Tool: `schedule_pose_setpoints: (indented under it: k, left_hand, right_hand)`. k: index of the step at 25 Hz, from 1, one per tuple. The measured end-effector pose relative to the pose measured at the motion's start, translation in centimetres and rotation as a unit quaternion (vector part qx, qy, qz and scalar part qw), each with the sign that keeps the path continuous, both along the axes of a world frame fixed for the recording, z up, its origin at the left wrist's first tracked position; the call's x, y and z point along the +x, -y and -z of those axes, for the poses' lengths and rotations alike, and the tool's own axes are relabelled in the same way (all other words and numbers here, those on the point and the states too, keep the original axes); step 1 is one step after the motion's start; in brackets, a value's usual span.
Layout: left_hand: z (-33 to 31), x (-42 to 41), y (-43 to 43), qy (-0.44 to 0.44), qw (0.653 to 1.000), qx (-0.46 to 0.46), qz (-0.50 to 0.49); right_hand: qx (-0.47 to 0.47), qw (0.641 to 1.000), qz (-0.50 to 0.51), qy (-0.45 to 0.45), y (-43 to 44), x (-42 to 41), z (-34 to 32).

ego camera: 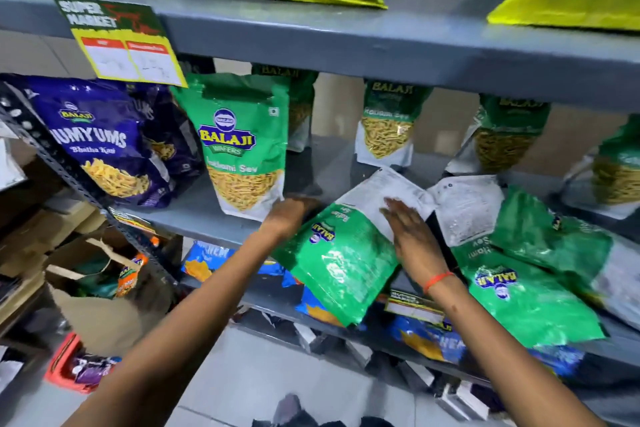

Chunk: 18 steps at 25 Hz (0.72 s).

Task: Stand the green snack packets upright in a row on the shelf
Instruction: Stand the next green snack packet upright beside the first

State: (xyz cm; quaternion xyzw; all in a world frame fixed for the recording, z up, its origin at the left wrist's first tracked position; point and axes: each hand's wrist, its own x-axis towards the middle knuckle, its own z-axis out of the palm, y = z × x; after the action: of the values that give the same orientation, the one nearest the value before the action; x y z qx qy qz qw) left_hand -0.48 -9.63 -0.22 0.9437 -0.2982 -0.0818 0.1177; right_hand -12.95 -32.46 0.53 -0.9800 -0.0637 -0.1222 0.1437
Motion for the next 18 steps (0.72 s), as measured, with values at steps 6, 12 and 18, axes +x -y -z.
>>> schedule_pose_setpoints:
  k: [6,12,18]
  left_hand:
    - [-1.0,0.8,3.3,-0.111,0.987,-0.093,-0.064]
    - [-2.2,1.7,4.1,-0.183,0.977,-0.092,-0.060]
    - [-4.5,1.8,3.6,-0.394,0.895,-0.177,-0.112]
  right_hand:
    - [-0.036,0.997,0.043,0.052,1.7,-1.8,1.1]
    - [-0.018,0.989,0.075,0.124,3.1,-3.1,1.7]
    - [0.217,0.959,0.173,0.051,3.9,0.6,-0.9]
